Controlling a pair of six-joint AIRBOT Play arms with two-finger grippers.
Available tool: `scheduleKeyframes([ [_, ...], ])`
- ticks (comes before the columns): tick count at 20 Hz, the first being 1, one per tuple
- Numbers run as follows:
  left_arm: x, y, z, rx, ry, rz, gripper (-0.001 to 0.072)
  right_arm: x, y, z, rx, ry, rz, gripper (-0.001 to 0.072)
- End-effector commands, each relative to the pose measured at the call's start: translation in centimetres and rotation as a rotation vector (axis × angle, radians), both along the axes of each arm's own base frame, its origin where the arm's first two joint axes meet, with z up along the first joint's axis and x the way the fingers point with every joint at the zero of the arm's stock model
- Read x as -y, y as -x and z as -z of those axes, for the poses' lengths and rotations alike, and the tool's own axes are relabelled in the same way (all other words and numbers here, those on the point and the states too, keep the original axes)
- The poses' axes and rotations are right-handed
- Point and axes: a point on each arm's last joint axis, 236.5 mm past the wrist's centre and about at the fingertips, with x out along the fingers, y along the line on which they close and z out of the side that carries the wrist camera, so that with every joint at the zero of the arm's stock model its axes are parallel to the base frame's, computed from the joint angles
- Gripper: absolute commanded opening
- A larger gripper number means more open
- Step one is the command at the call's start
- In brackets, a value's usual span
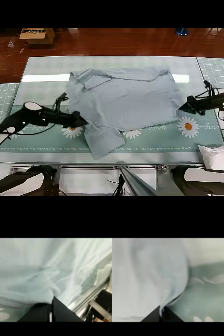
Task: Fold the shirts.
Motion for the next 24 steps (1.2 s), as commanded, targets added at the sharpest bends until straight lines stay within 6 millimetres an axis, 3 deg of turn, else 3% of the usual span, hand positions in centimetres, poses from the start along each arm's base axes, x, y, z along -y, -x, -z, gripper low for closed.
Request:
scheduleKeyframes([
  [1,-0.8,-4.8,-8.1,0.244,0.043,0.023,0.0027,-2.5,-3.7,-8.4,0.234,-0.029,-0.126,0.003],
  [3,-1.2,-8.0,-18.5,0.538,0.082,0.032,0.0027,-4.5,-7.2,-18.8,0.556,-0.078,-0.123,0.003],
  [4,-1.5,-8.8,-24.9,0.709,0.082,0.024,0.0027,-5.6,-8.1,-25.2,0.75,-0.09,-0.141,0.003],
  [6,-2.1,-8.0,-37.2,1.067,0.012,0.027,0.0027,-6.4,-7.7,-36.9,1.06,-0.024,-0.108,0.003],
  [7,-2.7,-6.6,-43.0,1.242,-0.059,0.015,0.0027,-6.5,-6.6,-41.7,1.183,0.051,-0.089,0.003],
  [9,-4.3,-3.2,-51.7,1.486,-0.203,-0.059,0.0027,-7.0,-2.6,-50.0,1.387,0.214,-0.05,0.003],
  [11,-6.2,0.1,-56.5,1.573,-0.306,-0.172,0.0027,-7.0,2.0,-55.2,1.478,0.348,0.049,0.003],
  [13,-7.4,3.3,-58.8,1.604,-0.353,-0.258,0.0027,-6.8,6.1,-57.3,1.488,0.433,0.149,0.003],
  [16,-8.5,7.4,-58.7,1.592,-0.424,-0.306,0.0026,-6.7,11.3,-57.6,1.462,0.559,0.231,0.003],
  [20,-8.9,11.2,-55.1,1.472,-0.505,-0.265,0.0026,-7.8,15.1,-54.4,1.336,0.614,0.204,0.003],
  [22,-8.7,12.3,-53.4,1.403,-0.508,-0.235,0.0026,-8.2,15.8,-52.3,1.258,0.616,0.164,0.0029],
  [24,-8.6,12.4,-51.2,1.295,-0.503,-0.212,0.0025,-7.5,15.9,-48.9,1.11,0.635,0.118,0.0029],
])
